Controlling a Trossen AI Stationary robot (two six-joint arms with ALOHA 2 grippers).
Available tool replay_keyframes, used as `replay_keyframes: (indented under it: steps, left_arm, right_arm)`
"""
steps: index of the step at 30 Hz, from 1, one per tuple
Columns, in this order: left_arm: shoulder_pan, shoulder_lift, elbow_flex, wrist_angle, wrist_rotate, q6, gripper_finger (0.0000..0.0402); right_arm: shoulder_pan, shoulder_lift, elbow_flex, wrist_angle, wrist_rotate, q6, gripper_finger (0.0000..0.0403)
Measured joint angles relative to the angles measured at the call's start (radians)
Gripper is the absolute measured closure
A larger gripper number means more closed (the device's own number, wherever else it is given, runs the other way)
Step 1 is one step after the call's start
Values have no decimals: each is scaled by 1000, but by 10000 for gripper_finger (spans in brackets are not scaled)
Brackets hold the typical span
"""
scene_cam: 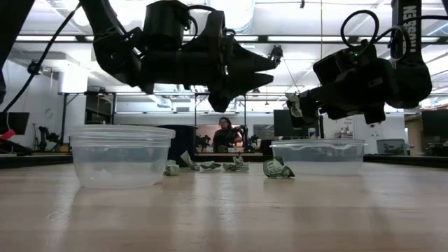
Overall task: Pick and place Stevia / Truvia into bins
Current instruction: Put the white stevia packet into the top transparent container
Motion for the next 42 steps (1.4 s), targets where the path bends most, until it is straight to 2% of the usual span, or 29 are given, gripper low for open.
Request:
replay_keyframes:
  steps: [24, 42]
  left_arm:
    - [1, 106, 84, -2, -22, -24, 260]
    - [1, 113, 90, -10, -53, -30, 260]
  right_arm:
    - [0, 0, 2, 2, -1, 0, 179]
    - [0, 0, 2, 2, -1, 0, 179]
